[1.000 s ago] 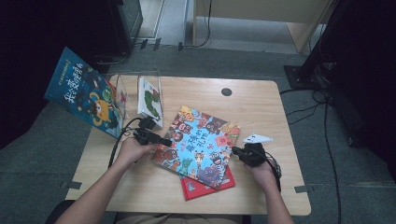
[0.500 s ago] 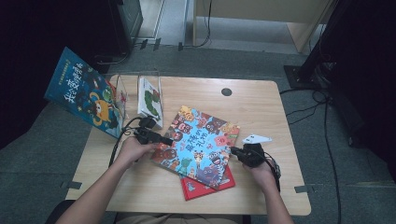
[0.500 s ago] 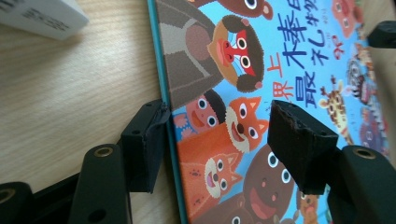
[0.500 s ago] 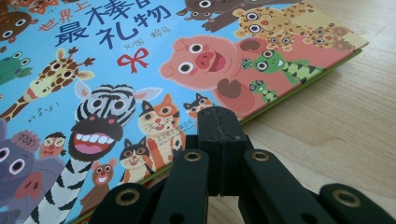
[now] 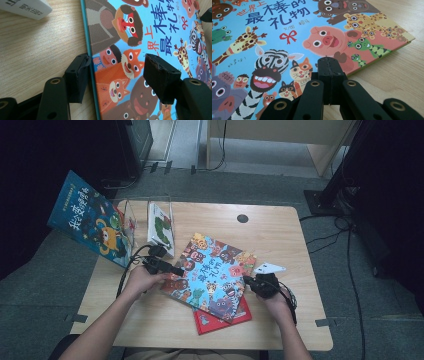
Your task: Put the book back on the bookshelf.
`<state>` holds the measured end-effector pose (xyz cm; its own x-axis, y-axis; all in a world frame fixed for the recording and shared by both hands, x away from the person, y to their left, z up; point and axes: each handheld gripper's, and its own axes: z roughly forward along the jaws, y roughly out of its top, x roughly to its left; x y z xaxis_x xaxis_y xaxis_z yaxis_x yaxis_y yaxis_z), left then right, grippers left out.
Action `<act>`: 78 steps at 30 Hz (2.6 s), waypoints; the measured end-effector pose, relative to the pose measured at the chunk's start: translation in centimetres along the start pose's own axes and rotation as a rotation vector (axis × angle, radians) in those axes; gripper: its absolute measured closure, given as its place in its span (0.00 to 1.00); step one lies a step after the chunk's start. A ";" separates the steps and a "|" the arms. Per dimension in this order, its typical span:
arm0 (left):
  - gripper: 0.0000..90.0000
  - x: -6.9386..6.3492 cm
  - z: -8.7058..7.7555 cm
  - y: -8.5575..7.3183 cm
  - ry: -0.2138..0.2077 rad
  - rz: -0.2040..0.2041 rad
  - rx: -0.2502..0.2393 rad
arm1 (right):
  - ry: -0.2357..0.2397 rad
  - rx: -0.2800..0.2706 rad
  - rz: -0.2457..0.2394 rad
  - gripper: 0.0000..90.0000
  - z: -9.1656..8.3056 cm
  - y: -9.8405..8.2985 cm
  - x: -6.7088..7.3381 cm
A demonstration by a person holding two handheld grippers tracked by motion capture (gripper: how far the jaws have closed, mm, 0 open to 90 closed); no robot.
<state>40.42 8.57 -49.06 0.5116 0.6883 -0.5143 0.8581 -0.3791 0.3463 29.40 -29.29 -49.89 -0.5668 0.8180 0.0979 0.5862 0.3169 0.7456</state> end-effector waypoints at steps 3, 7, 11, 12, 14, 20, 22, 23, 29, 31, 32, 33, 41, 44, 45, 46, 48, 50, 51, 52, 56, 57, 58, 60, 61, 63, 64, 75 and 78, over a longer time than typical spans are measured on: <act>0.42 0.0 0.0 0.1 0.001 -0.005 0.008 | 0.003 0.000 0.026 1.00 0.0 0.0 -0.1; 0.41 0.1 0.0 0.2 -0.013 -0.021 0.019 | 0.001 -0.013 0.020 1.00 0.0 -0.2 0.0; 0.40 0.1 0.1 0.4 -0.024 -0.042 0.018 | 0.003 -0.017 0.017 1.00 0.0 -0.3 0.0; 0.40 0.0 0.1 0.5 -0.020 -0.039 0.028 | 0.001 -0.019 0.018 1.00 0.0 -0.3 0.0; 0.40 0.0 0.1 0.7 -0.013 -0.048 0.036 | -0.001 -0.019 0.023 1.00 0.0 -0.3 0.0; 0.40 -0.1 0.1 0.8 -0.006 -0.041 0.048 | 0.002 0.104 0.022 1.00 -0.5 -0.8 -0.4; 0.40 -0.1 0.2 0.8 -0.005 -0.042 0.048 | 0.015 0.108 0.009 1.00 -0.6 -1.2 -0.5; 0.40 -0.1 0.2 0.8 -0.005 -0.041 0.048 | 0.013 0.099 0.007 1.00 -0.7 -1.2 -0.5; 0.39 -0.1 0.2 0.8 -0.007 -0.046 0.050 | 0.028 0.069 0.011 1.00 -0.7 -1.0 -0.3; 0.40 -0.2 0.2 0.8 -0.004 -0.046 0.048 | 0.040 0.071 0.023 1.00 -0.7 -1.2 -0.4; 0.40 -0.2 0.2 0.8 0.005 -0.050 0.044 | 0.042 0.071 0.023 1.00 -0.7 -1.2 -0.4; 0.42 -0.3 0.3 0.9 0.014 -0.050 0.041 | 0.045 0.069 0.025 1.00 -0.7 -1.3 -0.5; 0.50 -0.6 0.3 1.2 0.053 -0.077 0.064 | 0.060 0.058 0.041 1.00 -0.6 -1.5 -0.7; 0.53 -0.6 0.1 1.3 0.049 -0.091 0.083 | 0.063 0.056 0.047 1.00 -0.6 -1.5 -0.8; 0.53 -0.5 0.0 1.3 0.044 -0.094 0.085 | 0.065 0.052 0.050 1.00 -0.6 -1.5 -0.8; 0.54 -0.5 -0.2 1.3 0.036 -0.099 0.081 | 0.067 0.049 0.060 1.00 -0.6 -1.6 -0.9; 0.56 -0.5 -0.8 1.3 0.010 -0.111 0.056 | 0.071 0.046 0.067 1.00 -0.5 -1.7 -1.0; 0.59 -0.7 -1.6 1.4 -0.031 -0.120 0.023 | 0.070 0.052 0.070 1.00 -0.5 -1.7 -1.0; 0.59 -0.9 -2.0 1.5 -0.042 -0.120 0.018 | 0.069 0.053 0.068 1.00 -0.4 -1.7 -1.0; 0.59 -1.0 -2.2 1.6 -0.044 -0.117 0.020 | 0.065 0.051 0.073 1.00 -0.4 -1.7 -1.0; 0.54 -1.7 -2.5 2.1 -0.033 -0.122 0.063 | 0.066 0.041 0.096 1.00 -0.2 -1.8 -1.1; 0.54 -1.7 -2.6 2.2 -0.039 -0.127 0.065 | 0.067 0.039 0.097 1.00 -0.2 -1.8 -1.2; 0.54 -1.6 -2.7 2.3 -0.051 -0.134 0.066 | 0.068 0.035 0.102 1.00 -0.2 -1.8 -1.2; 0.55 -1.6 -3.0 2.6 -0.079 -0.147 0.065 | 0.077 0.032 0.113 1.00 -0.2 -1.9 -1.3; 0.55 -1.7 -3.2 2.7 -0.091 -0.153 0.060 | 0.081 0.031 0.113 1.00 -0.2 -1.9 -1.4; 0.56 -1.9 -3.6 2.9 -0.124 -0.156 0.047 | 0.079 0.032 0.109 1.00 -0.2 -2.0 -1.4; 0.57 -2.1 -3.8 3.0 -0.137 -0.158 0.045 | 0.078 0.031 0.109 1.00 -0.2 -2.0 -1.4; 0.60 -5.9 -5.2 6.1 -0.100 -0.104 0.106 | 0.074 0.023 0.119 1.00 -0.2 -2.1 -1.5; 0.60 -6.6 -5.4 6.8 -0.088 -0.095 0.129 | 0.074 0.022 0.117 1.00 -0.2 -2.1 -1.5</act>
<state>42.64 4.77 -39.10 0.4250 0.6700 -0.6087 0.8982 -0.3953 0.1921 28.91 -31.30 -51.51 -0.5345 0.8125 0.2327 0.6632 0.2325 0.7114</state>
